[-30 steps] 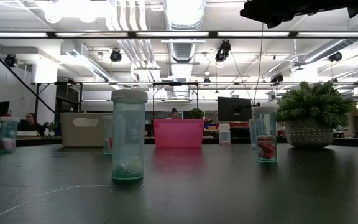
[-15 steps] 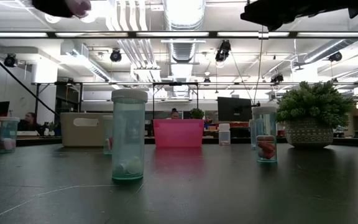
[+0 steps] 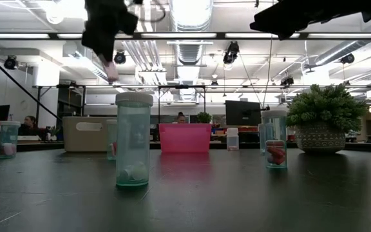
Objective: Pick and place medicine bottles into bin by pill shape (circle, oval)
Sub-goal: Put the pink tablet bottle into the white bin
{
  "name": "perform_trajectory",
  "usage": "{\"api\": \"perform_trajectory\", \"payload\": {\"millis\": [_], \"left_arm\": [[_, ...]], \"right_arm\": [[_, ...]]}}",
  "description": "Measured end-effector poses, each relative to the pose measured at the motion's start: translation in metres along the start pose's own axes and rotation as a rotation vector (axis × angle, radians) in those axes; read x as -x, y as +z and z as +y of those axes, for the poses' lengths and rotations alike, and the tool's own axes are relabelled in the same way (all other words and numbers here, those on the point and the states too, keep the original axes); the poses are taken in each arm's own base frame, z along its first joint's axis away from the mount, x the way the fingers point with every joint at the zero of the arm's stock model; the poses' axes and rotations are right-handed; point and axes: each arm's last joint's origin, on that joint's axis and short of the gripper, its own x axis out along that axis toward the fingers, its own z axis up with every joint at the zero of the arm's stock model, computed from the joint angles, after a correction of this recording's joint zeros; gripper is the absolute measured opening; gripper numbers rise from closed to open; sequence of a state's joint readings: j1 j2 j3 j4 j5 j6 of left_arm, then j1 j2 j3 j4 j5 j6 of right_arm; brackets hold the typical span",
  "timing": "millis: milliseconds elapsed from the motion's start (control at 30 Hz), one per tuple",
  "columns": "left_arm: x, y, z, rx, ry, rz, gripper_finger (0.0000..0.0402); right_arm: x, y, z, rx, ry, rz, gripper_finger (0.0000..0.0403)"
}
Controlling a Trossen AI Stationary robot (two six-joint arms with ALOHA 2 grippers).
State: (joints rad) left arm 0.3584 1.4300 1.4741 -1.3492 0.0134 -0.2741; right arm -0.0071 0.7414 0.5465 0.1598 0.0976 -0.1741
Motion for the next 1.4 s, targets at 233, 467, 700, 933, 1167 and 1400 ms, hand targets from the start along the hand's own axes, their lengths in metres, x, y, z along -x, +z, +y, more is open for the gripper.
{"api": "perform_trajectory", "payload": {"millis": [233,467,700,933,1167,1400], "left_arm": [[-0.029,0.031,0.074,0.083,0.135,0.042,0.0091],[-0.081,0.054,0.116,0.084,0.298,0.178,0.0091],[-0.118,0.069,0.132,0.101,0.32,0.205,0.0091],[-0.127,0.072,0.133,0.084,0.32,0.198,0.0091],[-0.13,0.071,0.134,0.083,0.332,0.196,0.0098],[-0.13,0.071,0.133,0.082,0.333,0.195,0.0101]], "right_arm": [[0.0,-0.002,0.0,-0.005,0.001,0.007,0.0215],[0.0,-0.003,0.001,0.001,0.002,0.01,0.0215],[0.0,-0.003,0.001,0.002,0.002,0.01,0.0215],[0.0,-0.003,0.001,0.002,0.001,0.01,0.0215],[0.0,-0.003,0.001,0.002,0.001,0.01,0.0215],[0.0,-0.003,0.001,0.002,0.001,0.01,0.0215]]}}
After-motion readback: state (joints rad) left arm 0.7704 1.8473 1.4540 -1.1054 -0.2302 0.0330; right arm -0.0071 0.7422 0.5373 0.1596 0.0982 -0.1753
